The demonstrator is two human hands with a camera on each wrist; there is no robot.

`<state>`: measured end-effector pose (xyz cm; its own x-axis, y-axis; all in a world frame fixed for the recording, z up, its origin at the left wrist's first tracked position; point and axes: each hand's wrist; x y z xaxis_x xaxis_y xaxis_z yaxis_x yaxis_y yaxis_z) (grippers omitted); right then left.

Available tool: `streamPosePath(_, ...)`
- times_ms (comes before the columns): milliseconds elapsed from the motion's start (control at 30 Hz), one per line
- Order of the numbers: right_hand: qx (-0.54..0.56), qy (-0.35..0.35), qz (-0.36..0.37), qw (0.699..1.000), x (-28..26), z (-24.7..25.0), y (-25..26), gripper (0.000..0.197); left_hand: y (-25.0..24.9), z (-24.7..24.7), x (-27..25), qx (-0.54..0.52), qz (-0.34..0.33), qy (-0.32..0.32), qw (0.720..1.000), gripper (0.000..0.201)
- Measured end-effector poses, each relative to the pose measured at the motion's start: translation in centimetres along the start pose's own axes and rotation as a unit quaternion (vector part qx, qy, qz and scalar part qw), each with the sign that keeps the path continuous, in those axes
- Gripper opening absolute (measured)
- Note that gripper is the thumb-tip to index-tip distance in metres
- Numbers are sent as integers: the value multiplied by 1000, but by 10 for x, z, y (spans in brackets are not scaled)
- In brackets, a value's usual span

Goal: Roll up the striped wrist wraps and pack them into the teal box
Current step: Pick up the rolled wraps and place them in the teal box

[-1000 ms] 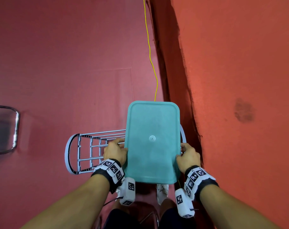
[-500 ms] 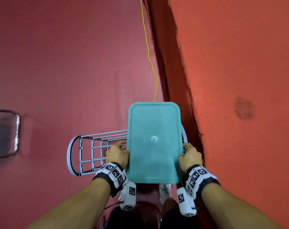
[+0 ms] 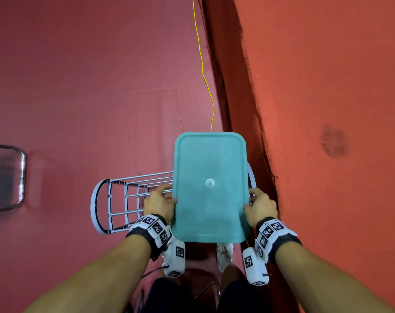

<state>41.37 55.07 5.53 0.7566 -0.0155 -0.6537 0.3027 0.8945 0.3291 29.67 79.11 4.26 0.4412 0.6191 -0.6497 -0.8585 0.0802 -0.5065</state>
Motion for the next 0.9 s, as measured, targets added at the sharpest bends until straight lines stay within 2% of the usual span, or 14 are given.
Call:
streamPosePath(500, 62, -10, 20, 998, -3, -3, -11, 42, 5, -4, 7, 30, 5, 5, 1000, 35)
streamPosePath(633, 74, 9, 29, 997, -2, -2, -11, 45, 6, -6, 7, 38, -4, 6, 999, 40)
streamPosePath(900, 81, 38, 67, 994, -1, -1, -10, 49, 12, -10, 12, -20, 11, 31, 999, 47)
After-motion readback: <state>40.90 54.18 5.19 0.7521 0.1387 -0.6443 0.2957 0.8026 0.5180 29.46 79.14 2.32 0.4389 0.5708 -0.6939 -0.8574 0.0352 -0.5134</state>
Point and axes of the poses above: each hand's wrist, its own x-axis towards the middle knuckle, its own z-axis out of the back of the hand, y = z × x, and after that the axes turned 1 degree about x, right-handed
